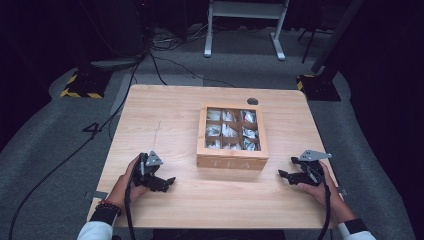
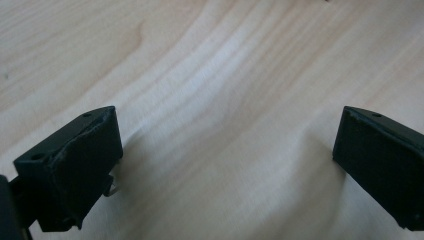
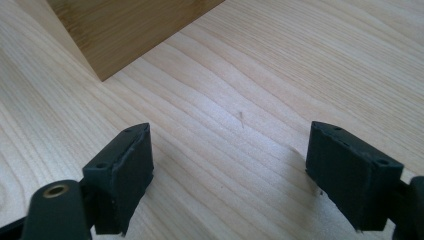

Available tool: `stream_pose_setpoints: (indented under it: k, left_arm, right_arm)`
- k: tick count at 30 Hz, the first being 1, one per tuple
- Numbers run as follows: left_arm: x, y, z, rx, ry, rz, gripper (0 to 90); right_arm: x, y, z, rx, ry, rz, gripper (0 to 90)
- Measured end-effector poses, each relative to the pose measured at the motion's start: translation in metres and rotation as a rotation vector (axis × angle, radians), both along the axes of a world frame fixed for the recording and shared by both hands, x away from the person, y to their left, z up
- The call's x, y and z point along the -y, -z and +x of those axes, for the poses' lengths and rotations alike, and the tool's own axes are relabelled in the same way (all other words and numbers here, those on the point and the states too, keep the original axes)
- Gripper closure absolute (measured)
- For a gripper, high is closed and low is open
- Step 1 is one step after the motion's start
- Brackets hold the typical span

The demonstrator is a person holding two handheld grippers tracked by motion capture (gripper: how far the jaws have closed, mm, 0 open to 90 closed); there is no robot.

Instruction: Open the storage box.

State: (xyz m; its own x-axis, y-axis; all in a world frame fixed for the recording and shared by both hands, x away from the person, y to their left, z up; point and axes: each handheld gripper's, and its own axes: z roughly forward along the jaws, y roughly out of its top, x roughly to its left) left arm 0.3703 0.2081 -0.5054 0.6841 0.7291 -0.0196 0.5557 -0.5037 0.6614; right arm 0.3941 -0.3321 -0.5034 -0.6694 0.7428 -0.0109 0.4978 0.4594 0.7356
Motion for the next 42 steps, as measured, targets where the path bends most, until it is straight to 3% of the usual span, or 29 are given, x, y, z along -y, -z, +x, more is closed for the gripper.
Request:
stream_pose_setpoints:
  k: [4, 9, 15, 22, 28, 30, 35, 39, 42]
  left_arm:
    - [0.011, 0.0, 0.006, 0.001, -0.015, 0.001, 0.0]
    - [0.008, 0.0, -0.001, -0.003, -0.001, 0.0, 0.1]
    - [0.001, 0.0, -0.002, 0.0, 0.051, 0.002, 0.1]
    - [0.001, 0.0, -0.002, 0.0, 0.056, 0.0, 0.0]
    - [0.001, 0.0, -0.002, 0.0, 0.056, 0.0, 0.1]
    - [0.001, 0.0, -0.002, 0.001, 0.056, 0.002, 0.1]
    - [0.0, 0.0, -0.002, -0.001, 0.061, 0.0, 0.1]
    - [0.0, 0.0, -0.002, -0.001, 0.061, 0.0, 0.1]
    - [0.0, 0.0, -0.002, -0.001, 0.062, 0.0, 0.1]
  right_arm:
    - [0.001, -0.002, 0.0, -0.016, -0.01, -0.007, 19.6]
    - [0.002, -0.001, 0.002, -0.017, -0.032, -0.003, 18.0]
    - [0.001, -0.005, 0.001, -0.036, -0.055, 0.013, 24.3]
    - [-0.012, -0.022, 0.0, 0.005, -0.096, 0.058, 27.3]
    - [-0.025, -0.043, -0.004, 0.072, -0.133, 0.081, 32.6]
    - [-0.029, -0.05, -0.003, 0.073, -0.143, 0.111, 33.3]
    - [-0.044, -0.056, -0.001, 0.071, -0.179, 0.096, 35.4]
    - [-0.056, -0.052, 0.004, 0.055, -0.164, 0.05, 37.6]
    - [-0.059, -0.051, 0.007, 0.041, -0.179, 0.063, 37.7]
